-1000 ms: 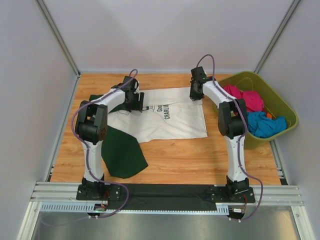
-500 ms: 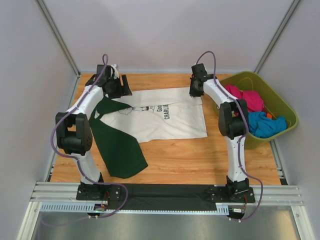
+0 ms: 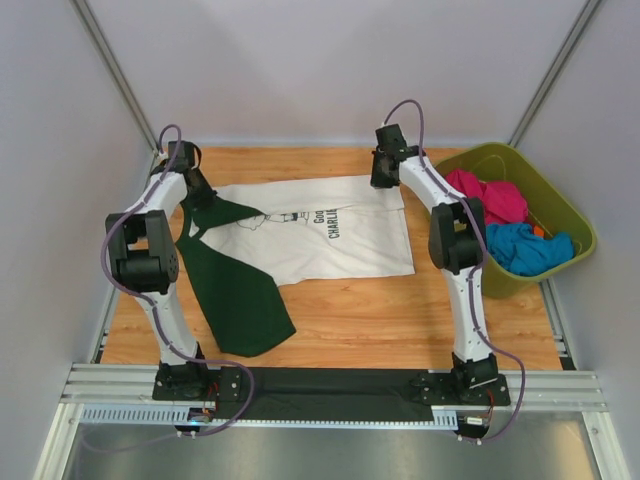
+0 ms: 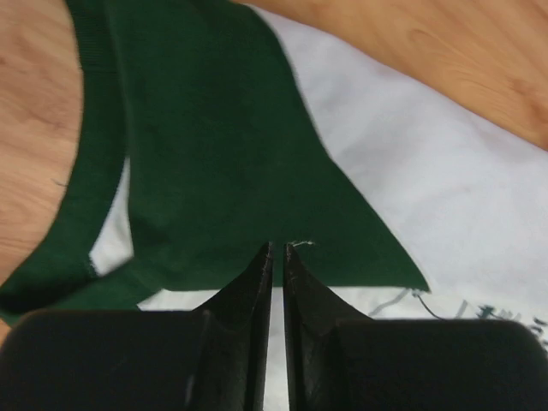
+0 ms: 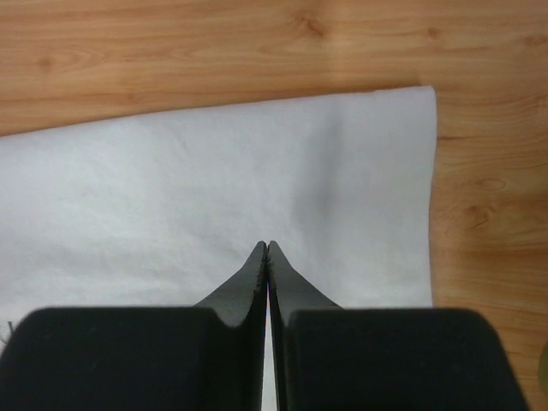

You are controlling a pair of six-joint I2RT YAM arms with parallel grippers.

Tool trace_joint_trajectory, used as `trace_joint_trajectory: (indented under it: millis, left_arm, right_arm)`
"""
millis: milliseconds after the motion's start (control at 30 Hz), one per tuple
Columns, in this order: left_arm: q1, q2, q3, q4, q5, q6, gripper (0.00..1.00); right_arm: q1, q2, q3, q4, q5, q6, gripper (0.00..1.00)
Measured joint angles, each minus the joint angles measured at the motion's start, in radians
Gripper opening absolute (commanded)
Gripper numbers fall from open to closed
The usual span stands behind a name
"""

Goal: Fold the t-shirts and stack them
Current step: Fold the tshirt

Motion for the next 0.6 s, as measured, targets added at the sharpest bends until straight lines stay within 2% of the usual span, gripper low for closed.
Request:
trace_joint_trajectory:
  millis: [267,600]
  left_arm:
    - [0.027,0.197,0.118,-0.035,-0.075,-0.014,0.07]
    - [0.099,0.316,0.303,-0.115,-0.059,-0.037,0.06]
  right_arm:
    - [0.000,0.070,0.000,-0.040,0.001,0.011,0.01]
    - [0.000,0.072,0.004,-0.057,0.003,0.045,0.00]
